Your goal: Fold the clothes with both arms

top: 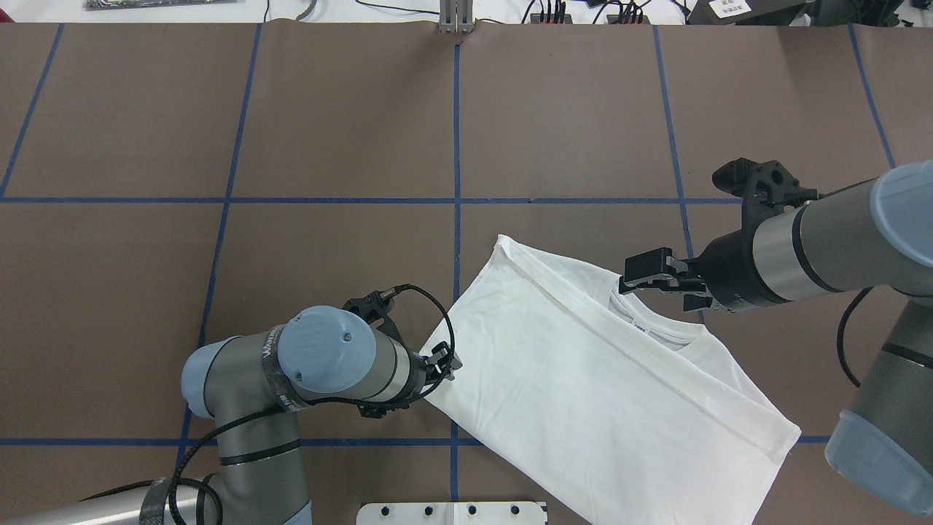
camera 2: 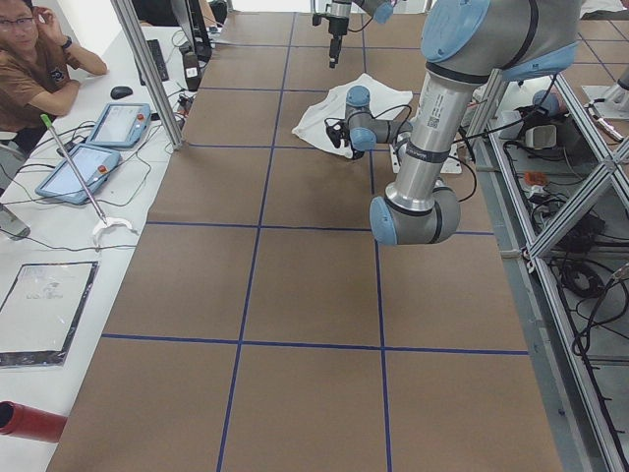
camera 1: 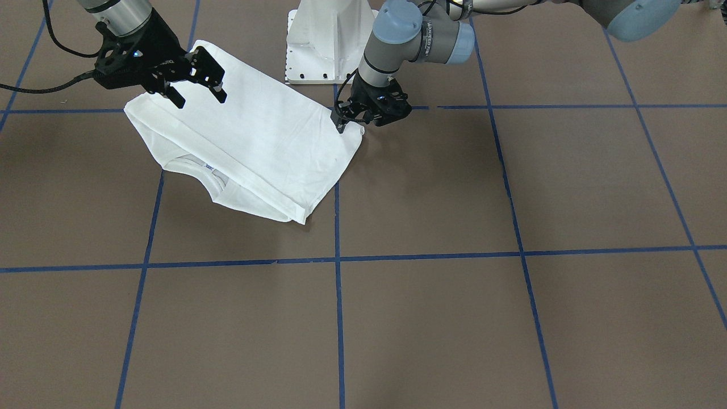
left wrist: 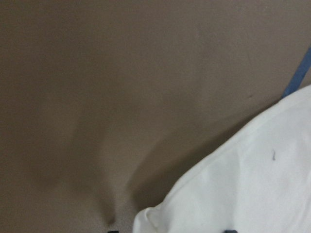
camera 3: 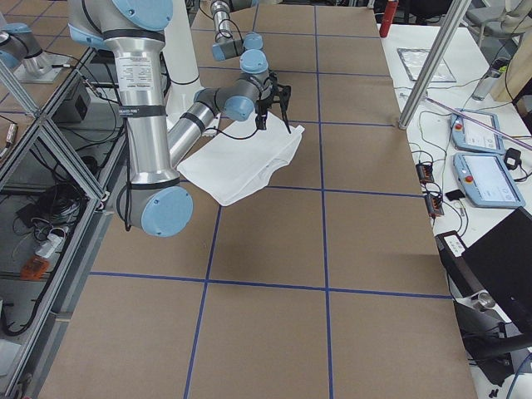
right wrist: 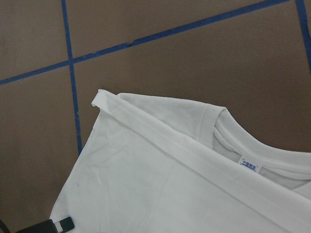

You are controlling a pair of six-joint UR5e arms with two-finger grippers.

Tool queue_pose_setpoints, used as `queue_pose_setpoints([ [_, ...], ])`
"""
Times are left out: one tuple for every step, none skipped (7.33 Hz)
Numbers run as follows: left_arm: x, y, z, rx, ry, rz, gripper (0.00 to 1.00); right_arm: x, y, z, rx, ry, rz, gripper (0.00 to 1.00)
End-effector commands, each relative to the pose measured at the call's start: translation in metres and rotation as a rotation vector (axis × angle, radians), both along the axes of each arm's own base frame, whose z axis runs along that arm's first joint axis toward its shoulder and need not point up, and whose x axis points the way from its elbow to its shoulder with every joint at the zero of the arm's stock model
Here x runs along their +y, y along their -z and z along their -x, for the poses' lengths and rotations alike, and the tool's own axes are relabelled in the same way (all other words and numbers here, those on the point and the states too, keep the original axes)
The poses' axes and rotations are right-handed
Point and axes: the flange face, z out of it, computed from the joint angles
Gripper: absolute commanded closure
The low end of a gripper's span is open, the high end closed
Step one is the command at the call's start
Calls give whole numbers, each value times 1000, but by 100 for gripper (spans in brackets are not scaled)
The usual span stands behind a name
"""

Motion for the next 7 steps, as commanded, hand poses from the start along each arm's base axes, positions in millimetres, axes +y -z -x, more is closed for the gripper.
queue_pose_setpoints([
  [-3, -1, 0, 0, 6, -5, 61, 0, 1, 0, -2, 0, -1, 0],
  [-3, 1, 1, 4, 6, -6, 91, 0, 2, 0, -3, 0, -2, 0],
  [-2, 4, 3, 10, 6, -8, 100, -1, 1, -1, -2, -2, -1, 0],
  [-13, 5, 9, 12, 23, -7, 100, 0, 2, -1, -3, -2, -2, 0],
  [-32, 4, 19, 9, 52, -5, 100, 0, 2, -1, -5, -2, -3, 0],
  [-60, 1, 34, -2, 100, -1, 100, -1, 3, 0, -5, 0, -3, 0],
  [-89, -3, 51, -12, 151, -1, 100, -1, 3, 0, -5, 0, -3, 0],
])
